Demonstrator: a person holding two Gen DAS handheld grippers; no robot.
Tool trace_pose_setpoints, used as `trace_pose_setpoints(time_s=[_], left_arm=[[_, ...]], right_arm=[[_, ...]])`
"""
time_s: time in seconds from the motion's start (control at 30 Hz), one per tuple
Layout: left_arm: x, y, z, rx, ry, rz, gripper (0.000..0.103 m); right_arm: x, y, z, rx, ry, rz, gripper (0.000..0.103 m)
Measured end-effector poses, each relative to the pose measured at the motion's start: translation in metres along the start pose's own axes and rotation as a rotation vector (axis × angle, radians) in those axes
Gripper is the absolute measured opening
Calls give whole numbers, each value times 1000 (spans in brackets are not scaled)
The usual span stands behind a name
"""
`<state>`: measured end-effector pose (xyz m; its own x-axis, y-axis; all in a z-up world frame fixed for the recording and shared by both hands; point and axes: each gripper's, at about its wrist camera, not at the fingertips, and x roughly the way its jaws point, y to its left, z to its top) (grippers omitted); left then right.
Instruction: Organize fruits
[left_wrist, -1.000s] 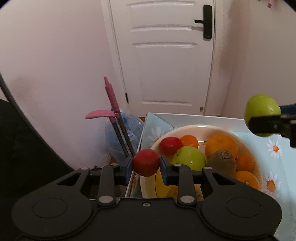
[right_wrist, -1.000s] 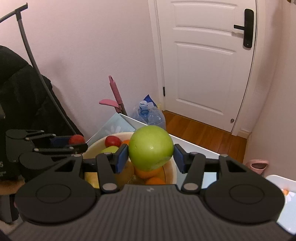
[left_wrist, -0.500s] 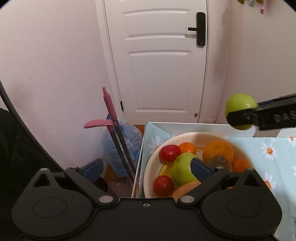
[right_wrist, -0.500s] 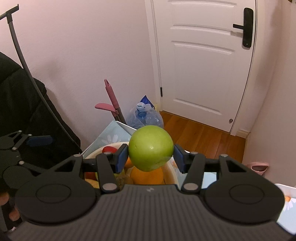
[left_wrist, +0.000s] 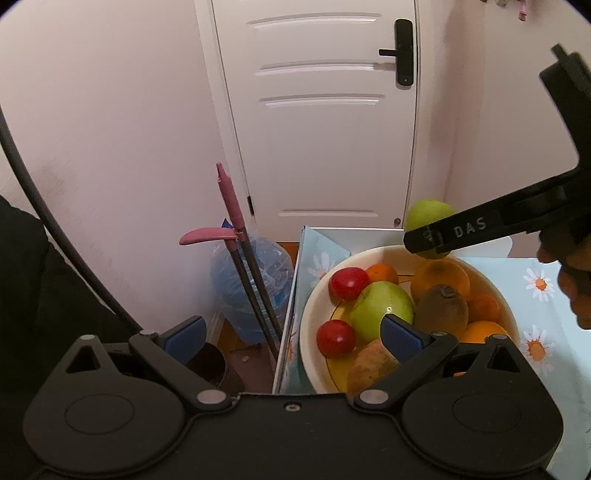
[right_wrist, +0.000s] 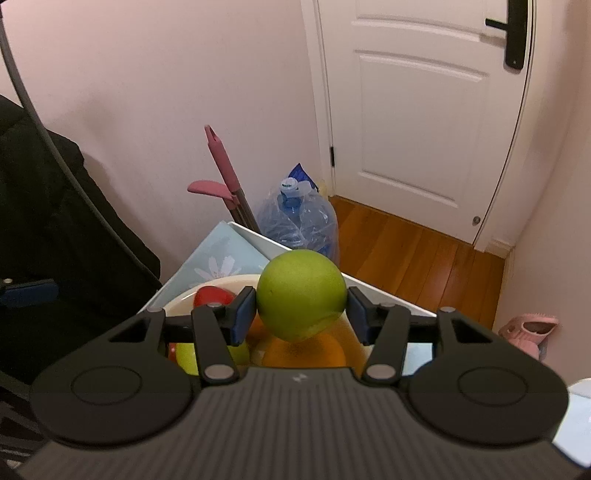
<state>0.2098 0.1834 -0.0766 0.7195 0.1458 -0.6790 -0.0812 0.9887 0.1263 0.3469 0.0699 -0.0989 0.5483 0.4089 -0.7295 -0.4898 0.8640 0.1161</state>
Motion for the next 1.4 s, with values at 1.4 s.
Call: trace_pose_setpoints(time_s=[1.4], left_arm=[[-91,-36,4,48,-123,-43,102]], right_arm=[[-170,4,-39,68,-220,-125,100]])
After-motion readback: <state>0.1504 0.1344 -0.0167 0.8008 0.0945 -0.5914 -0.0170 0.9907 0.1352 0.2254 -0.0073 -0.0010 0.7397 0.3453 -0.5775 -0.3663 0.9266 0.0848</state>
